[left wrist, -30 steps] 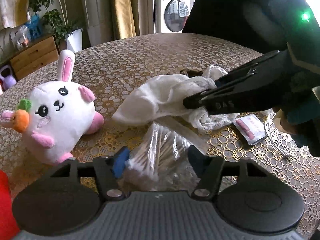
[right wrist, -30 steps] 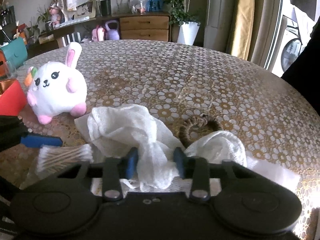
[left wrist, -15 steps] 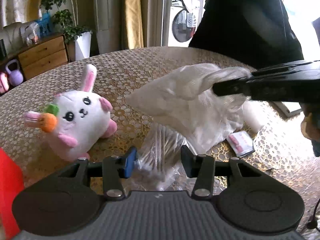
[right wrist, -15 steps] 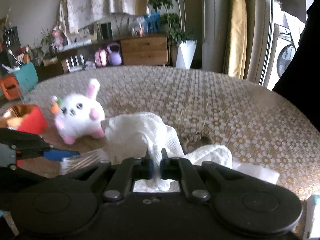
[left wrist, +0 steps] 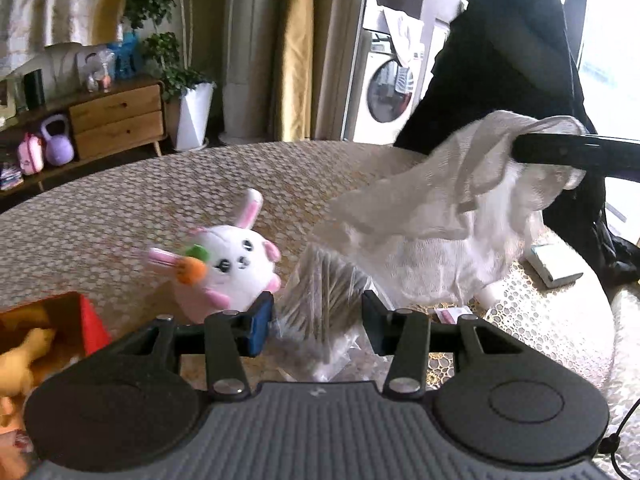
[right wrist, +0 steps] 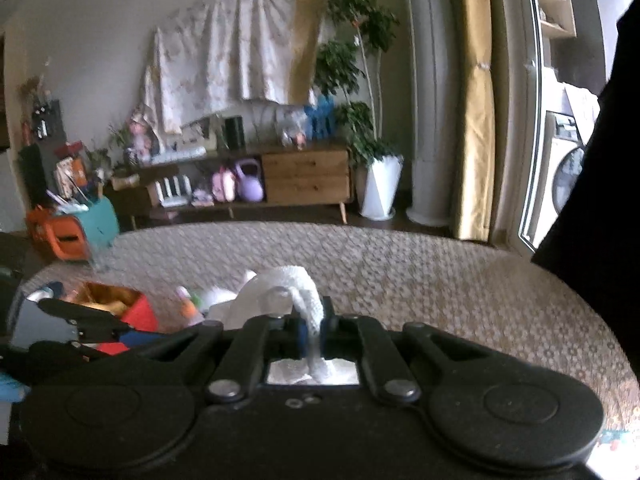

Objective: Organize soft objects
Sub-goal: 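Lift and carry the swab bag and cloth with both tools toward the tin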

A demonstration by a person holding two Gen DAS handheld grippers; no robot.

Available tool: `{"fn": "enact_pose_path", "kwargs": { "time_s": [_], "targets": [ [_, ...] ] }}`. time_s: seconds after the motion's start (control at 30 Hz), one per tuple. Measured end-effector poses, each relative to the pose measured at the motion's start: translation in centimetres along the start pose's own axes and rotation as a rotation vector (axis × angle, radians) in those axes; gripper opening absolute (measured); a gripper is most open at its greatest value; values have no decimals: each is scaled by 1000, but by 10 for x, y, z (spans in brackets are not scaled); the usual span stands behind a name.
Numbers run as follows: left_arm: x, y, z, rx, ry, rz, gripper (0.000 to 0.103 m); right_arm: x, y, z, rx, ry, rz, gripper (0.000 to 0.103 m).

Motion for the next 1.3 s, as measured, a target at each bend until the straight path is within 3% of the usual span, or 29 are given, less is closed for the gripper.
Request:
{"fn": "enact_pose_path", "kwargs": {
  "time_s": [0.57, 0.97, 1.3],
  "targets": [
    [8, -102, -91, -126, -68, 30, 47, -54, -30, -107, -227, -23, 50, 5],
    [23, -151, -165, -235, -137, 52, 47, -79, 0, -209, -393, -64, 51, 5],
    [53, -164, -211, -310, -194, 29, 47, -74, 40, -276, -483, -105, 9, 5]
  ]
}}
Point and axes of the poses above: each gripper's, at about its wrist camera, not at the fingertips, and y roughly the way its jaws point, z to its right, x to its underside, the point moved 10 cm from there along y, roughly the way its jaws point, and after that the axes turned 6 degrees about y, right-handed, at the moved point
